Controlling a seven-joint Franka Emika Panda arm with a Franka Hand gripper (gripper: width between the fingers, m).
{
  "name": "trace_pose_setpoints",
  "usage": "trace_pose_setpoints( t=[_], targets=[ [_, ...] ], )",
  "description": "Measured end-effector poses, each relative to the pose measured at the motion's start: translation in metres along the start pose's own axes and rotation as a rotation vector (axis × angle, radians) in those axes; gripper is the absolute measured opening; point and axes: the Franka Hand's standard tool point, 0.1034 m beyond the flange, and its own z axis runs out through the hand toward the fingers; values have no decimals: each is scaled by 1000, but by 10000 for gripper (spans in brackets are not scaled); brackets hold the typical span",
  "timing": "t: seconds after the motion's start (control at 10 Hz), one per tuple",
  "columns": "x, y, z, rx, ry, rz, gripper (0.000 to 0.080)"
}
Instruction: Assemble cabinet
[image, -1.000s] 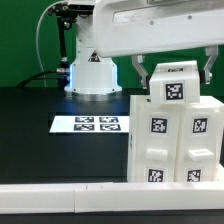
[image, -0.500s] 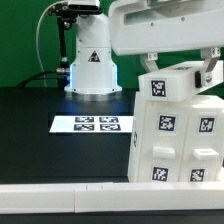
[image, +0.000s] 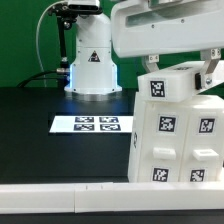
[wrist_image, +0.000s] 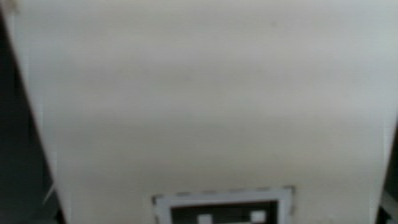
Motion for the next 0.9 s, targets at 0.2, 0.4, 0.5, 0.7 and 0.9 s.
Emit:
trace_pose_setpoints(
  t=[0.2, 0.4, 0.5, 0.7, 0.9],
  targets=[
    [0, 0, 0, 0, 0, -2, 563],
    [-2, 2, -1, -11, -9, -26, 745],
    [-4, 5, -8, -31, -30, -56, 789],
    [-7, 8, -27, -53, -61, -127, 796],
    [-9, 7, -34, -62, -83, -222, 795]
  ],
)
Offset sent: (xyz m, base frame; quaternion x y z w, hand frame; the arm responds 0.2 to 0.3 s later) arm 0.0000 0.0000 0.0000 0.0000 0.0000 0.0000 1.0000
